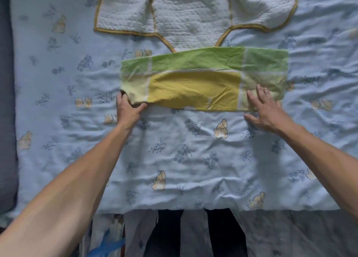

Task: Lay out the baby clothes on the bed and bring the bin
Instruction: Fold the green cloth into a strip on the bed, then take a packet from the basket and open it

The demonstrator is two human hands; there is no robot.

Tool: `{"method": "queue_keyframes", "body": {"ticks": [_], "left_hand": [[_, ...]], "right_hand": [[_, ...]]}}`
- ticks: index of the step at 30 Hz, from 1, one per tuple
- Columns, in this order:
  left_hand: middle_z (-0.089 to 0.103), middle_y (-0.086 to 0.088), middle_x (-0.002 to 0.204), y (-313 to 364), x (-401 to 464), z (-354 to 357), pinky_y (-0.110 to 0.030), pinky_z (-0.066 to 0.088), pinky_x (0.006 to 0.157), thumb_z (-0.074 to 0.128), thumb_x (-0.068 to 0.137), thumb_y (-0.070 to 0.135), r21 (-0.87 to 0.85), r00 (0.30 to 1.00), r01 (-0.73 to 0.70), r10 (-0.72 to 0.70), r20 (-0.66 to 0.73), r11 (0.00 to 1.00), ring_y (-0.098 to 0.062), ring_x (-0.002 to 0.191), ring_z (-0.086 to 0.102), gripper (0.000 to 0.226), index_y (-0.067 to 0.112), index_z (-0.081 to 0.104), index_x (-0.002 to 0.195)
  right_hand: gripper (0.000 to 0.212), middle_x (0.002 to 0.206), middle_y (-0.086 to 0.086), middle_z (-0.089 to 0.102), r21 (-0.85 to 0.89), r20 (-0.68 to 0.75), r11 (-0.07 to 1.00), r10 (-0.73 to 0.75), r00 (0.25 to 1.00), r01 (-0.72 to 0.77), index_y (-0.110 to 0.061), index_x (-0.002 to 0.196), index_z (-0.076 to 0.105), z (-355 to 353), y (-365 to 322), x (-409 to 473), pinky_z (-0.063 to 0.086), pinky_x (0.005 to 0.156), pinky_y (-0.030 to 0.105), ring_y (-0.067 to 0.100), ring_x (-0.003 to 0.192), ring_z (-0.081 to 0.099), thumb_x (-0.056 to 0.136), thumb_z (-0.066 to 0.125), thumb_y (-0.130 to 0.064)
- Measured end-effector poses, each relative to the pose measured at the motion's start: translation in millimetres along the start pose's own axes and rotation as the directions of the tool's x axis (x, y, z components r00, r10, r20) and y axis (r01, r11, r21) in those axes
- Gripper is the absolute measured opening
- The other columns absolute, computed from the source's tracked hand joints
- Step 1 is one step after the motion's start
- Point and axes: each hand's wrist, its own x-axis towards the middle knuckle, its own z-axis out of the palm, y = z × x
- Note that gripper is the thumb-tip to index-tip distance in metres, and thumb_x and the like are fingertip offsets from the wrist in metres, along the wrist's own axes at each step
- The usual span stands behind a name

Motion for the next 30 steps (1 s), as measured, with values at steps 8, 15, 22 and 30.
{"method": "queue_keyframes", "body": {"ticks": [8,15,22,30], "left_hand": [[0.062,0.004,0.093,31,12,-6,-0.038,0.053,0.086,0.063,0.088,0.029,-0.549,0.976,0.027,-0.141,-0.167,0.835,-0.015,0.088,0.059,0.011,0.023,0.054,0.09],[0.063,-0.012,0.114,9,25,-47,-0.036,0.054,0.063,0.063,0.087,0.024,0.249,0.999,-0.015,0.003,0.047,0.968,-0.029,0.076,0.062,0.046,0.017,0.044,0.129],[0.018,-0.02,0.149,2,-11,-55,-0.054,0.026,0.109,0.075,0.071,0.05,0.65,0.981,-0.182,0.091,0.171,0.738,-0.038,0.135,0.022,0.106,0.021,0.011,0.149],[-0.015,-0.003,0.159,132,-65,-85,-0.048,-0.015,0.114,0.012,0.086,0.071,0.642,0.878,-0.479,0.319,0.358,0.599,-0.02,0.145,-0.019,0.085,0.018,-0.005,0.151]], "right_hand": [[0.079,0.159,0.0,-0.016,0.019,-0.021,1.0,-0.013,1.0,0.014,-0.029,0.151,0.003,5,3,1,0.007,0.115,0.054,0.02,0.147,-0.011,0.091,0.054,-0.039],[0.079,0.16,0.003,-0.009,0.026,0.021,0.997,-0.066,0.998,0.066,-0.026,0.151,0.009,-3,15,10,0.016,0.117,0.051,0.022,0.148,-0.003,0.091,0.059,-0.032],[0.076,0.152,0.017,0.03,0.058,0.226,0.995,-0.091,0.97,0.08,-0.016,0.147,0.031,-60,-9,21,0.031,0.111,0.041,0.033,0.135,0.037,0.084,0.066,-0.039],[0.086,0.157,0.008,0.019,0.099,-0.092,0.978,-0.174,0.98,0.183,-0.024,0.15,0.016,-128,-104,-69,0.021,0.116,0.051,0.025,0.142,0.025,0.082,0.057,-0.057]]}}
